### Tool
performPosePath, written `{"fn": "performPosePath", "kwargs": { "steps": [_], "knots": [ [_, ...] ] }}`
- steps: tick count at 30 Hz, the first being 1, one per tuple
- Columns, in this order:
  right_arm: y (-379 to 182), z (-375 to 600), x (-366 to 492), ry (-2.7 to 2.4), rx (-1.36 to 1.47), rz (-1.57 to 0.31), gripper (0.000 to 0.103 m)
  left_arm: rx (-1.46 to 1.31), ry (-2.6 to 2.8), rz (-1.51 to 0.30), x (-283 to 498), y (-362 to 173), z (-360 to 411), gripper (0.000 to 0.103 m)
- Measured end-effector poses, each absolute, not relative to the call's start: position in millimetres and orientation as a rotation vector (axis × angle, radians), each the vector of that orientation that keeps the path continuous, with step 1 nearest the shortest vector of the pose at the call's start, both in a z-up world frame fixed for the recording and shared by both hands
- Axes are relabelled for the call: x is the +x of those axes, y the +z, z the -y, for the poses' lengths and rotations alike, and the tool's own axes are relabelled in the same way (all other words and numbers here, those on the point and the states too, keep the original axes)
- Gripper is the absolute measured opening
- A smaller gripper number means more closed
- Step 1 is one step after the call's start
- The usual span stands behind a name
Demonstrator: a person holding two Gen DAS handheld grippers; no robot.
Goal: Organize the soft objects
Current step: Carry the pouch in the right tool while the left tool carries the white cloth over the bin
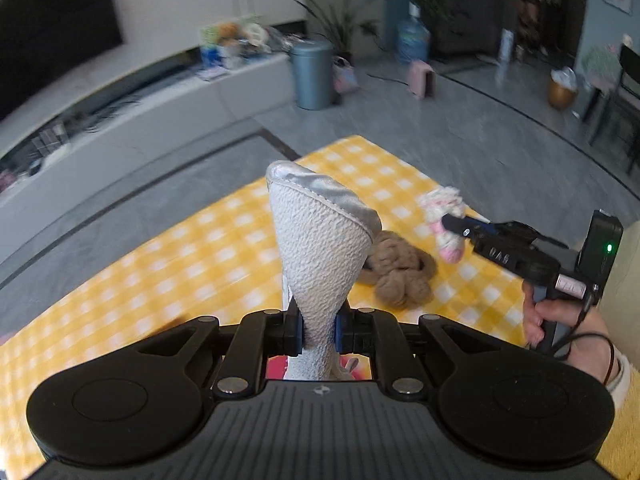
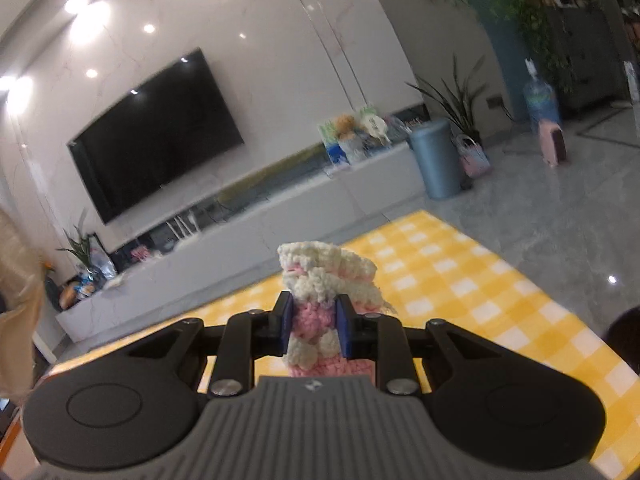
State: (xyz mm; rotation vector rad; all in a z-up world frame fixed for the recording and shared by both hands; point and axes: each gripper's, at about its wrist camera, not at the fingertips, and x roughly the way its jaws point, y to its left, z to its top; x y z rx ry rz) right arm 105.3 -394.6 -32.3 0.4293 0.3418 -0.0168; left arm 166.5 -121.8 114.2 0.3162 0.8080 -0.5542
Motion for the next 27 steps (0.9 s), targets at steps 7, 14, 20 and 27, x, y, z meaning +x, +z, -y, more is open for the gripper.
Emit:
{"fn": "performPosePath", "kwargs": {
  "steps": [7, 14, 20, 27],
  "knots": [
    [9, 358, 76, 0.109, 0.433, -0.27, 0.022, 0.128, -0.46, -0.663, 110, 119, 46, 0.016],
    [43, 312, 53, 0.23, 0.504, -0.211, 0.022, -0.046, -0.363, -0.68, 93, 69, -3, 0.016],
    [50, 247, 54, 0.365, 0.436, -0.272, 0.022, -0.149, -0.347, -0.776, 100, 24, -36, 0.016],
    [39, 174, 69, 0.47, 0.347, -0.364, 0.022, -0.274, -0.399, -0.851, 110, -14, -68, 0.016]
  ]
}}
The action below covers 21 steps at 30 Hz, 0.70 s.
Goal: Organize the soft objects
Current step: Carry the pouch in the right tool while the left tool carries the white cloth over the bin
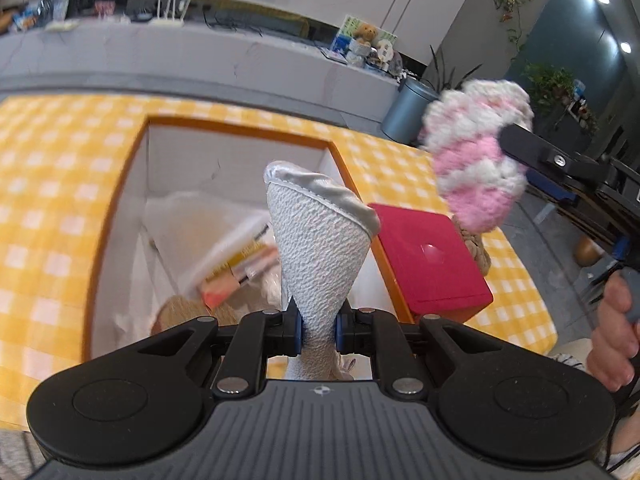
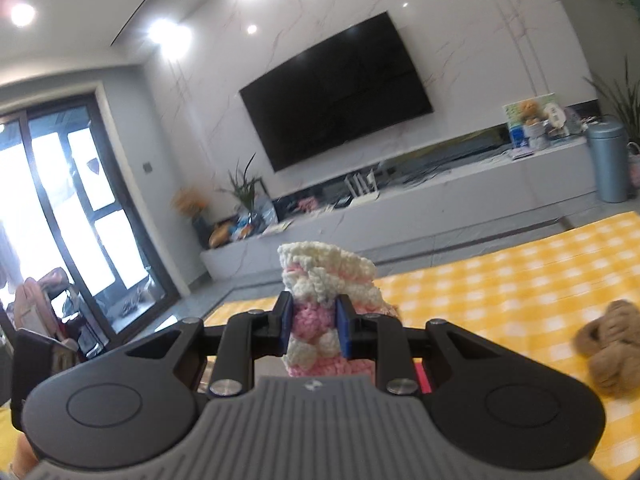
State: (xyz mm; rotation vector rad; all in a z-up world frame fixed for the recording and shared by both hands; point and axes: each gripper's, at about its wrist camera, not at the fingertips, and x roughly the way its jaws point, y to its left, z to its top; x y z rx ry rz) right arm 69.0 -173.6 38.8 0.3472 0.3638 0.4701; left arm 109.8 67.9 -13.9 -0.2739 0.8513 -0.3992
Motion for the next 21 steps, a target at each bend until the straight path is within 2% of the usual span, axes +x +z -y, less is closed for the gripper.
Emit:
{"fn": "performPosePath", "kwargs": {
  "steps": [6, 7, 9, 11, 12, 21],
  "knots": [
    [28, 144, 82, 0.47, 0.3, -0.413, 0.022, -0.289, -0.468, -0.905, 121, -39, -64, 0.018],
    [26, 143, 83, 0.464, 0.291, -0.419, 0.022, -0.285, -0.496, -0.899, 121, -40, -62, 0.023],
    [22, 139, 83, 0.429, 0.259, -0.423, 0.022, -0.278, -0.519, -0.882, 122, -40, -61, 0.037],
    [20, 137, 84, 0.4, 0.229, -0.428, 0.022, -0.267, -0.495, -0.849, 118, -35, -61, 0.086],
    [19, 137, 84, 0.392, 0.224, -0.431, 0.022, -0.265, -0.486, -0.824, 115, -31, -60, 0.091],
    [28, 134, 80, 0.316, 0.227, -0.416, 0.022, -0.257, -0.299, -0.691, 82, 6, -98, 0.091]
  ]
}}
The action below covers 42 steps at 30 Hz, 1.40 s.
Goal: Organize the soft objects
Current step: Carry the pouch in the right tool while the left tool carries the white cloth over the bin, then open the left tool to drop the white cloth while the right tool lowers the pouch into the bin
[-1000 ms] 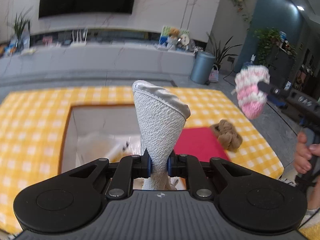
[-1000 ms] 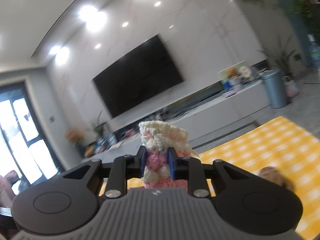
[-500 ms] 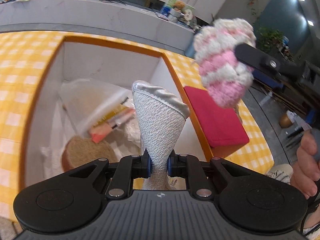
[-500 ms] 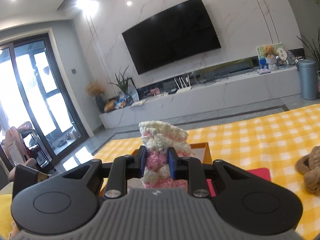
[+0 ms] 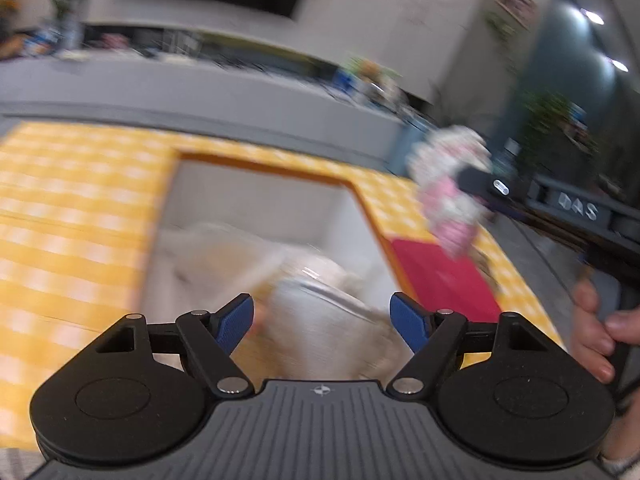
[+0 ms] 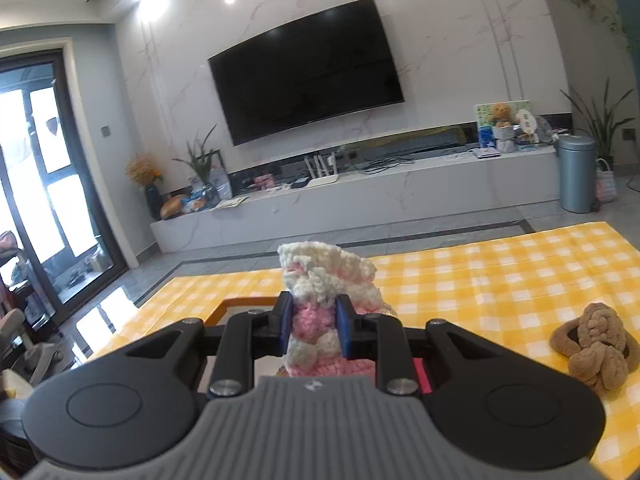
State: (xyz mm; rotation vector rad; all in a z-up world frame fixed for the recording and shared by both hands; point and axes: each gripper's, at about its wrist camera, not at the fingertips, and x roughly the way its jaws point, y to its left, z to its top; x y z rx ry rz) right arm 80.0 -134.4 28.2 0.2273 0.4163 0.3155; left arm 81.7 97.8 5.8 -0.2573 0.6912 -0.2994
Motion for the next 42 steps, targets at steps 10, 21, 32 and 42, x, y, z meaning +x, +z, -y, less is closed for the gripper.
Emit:
{"fn": "performPosePath", "kwargs": {
  "steps": [10, 21, 32, 42],
  "knots": [
    [18, 71, 118, 0.292, 0.111, -0.547, 0.022, -0.143, -0.011, -0.606, 63, 23, -117, 0.091],
    [-31, 12, 207, 0.29, -0.272, -0.777, 0.022, -0.155, -0.103, -0.596, 71, 12, -123, 0.091],
    [-40, -4, 228, 0.266, -0.349, -0.785, 0.027, -0.14, -0.094, -0.633, 75, 6, -118, 0.091],
    [-4, -1, 206, 0.289, -0.319, -0.668, 0.085, -0.132, -0.095, -0.612, 72, 11, -118, 0.091]
  ]
}}
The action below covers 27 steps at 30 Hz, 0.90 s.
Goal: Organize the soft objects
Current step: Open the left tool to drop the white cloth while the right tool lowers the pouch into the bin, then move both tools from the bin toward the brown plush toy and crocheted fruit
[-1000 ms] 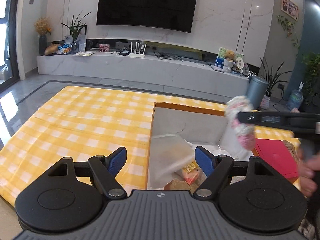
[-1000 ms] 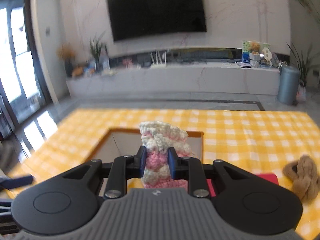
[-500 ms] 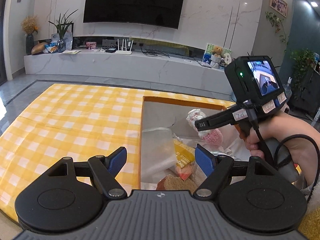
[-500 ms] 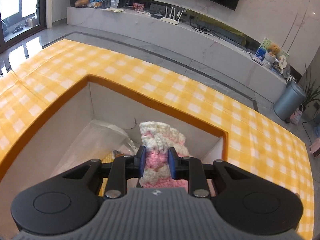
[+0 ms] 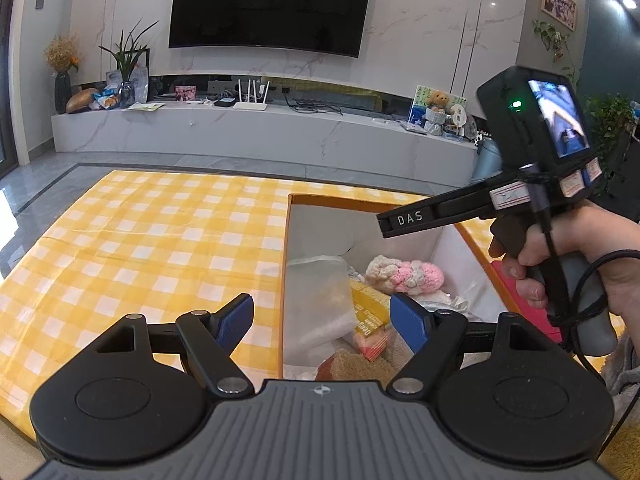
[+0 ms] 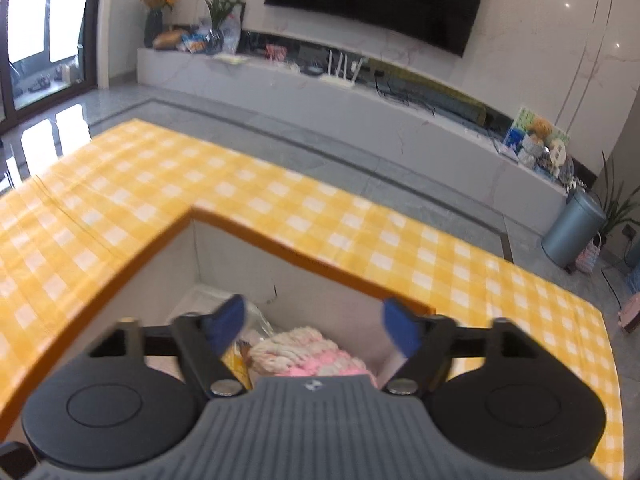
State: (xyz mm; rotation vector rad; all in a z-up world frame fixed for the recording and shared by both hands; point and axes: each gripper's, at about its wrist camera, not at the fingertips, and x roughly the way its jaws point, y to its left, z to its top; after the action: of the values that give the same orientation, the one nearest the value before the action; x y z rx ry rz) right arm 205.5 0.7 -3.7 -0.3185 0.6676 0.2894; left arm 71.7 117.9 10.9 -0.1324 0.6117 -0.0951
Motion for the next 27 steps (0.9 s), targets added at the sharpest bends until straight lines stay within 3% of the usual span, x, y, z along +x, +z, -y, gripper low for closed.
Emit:
{"fn": "performPosePath", "kwargs": {
  "steps": [12, 27],
  "knots": [
    [42, 38, 164, 0.233, -0.319, -0.528, 0.088, -0.177, -0.049, -0.571, 61, 26, -112, 0.094],
    [64, 170, 111, 0.055, -0.243, -0.441, 0.092, -0.055, -0.113, -0.558, 53, 45, -55, 0.094]
  ]
}}
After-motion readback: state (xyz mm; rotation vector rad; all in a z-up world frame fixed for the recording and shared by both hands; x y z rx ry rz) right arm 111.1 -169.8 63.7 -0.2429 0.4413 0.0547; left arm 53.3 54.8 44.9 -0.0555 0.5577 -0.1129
